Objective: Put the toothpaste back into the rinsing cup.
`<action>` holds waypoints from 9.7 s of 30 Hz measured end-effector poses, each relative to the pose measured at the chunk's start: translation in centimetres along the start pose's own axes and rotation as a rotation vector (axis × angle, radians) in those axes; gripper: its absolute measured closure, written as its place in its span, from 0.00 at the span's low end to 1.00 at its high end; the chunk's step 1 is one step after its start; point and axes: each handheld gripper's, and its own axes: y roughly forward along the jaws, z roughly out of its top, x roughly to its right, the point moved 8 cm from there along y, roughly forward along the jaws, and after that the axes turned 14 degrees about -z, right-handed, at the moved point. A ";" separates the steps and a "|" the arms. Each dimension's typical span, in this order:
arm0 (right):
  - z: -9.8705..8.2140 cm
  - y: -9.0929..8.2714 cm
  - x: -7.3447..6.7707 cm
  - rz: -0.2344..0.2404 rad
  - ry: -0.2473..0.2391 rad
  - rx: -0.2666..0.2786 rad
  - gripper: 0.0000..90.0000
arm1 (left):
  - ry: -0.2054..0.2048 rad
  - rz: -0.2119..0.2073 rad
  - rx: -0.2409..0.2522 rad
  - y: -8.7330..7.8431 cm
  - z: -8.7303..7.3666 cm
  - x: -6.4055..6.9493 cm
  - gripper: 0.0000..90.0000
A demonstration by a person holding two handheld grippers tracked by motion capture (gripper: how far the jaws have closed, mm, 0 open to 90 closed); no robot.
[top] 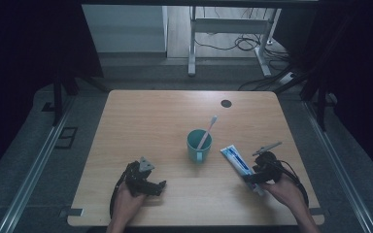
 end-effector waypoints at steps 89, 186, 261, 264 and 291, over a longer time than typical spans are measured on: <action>4.3 0.4 1.5 -0.053 -0.043 -0.137 0.81 | 0.002 0.000 -0.006 0.0 0.0 0.0 0.00; 15.6 -6.7 -3.2 0.051 0.036 0.569 0.80 | 0.005 -0.001 -0.002 0.0 0.0 0.0 0.00; 20.0 -0.8 -8.5 0.077 0.056 0.635 0.80 | 0.008 0.000 -0.008 -0.1 0.0 -0.1 0.00; 19.7 -0.4 -8.5 0.083 0.059 0.632 0.80 | 0.006 0.000 -0.007 -0.1 0.0 -0.1 0.00; 18.6 1.9 -9.1 0.071 0.058 0.602 0.79 | 0.006 -0.001 -0.005 0.0 0.0 0.0 0.00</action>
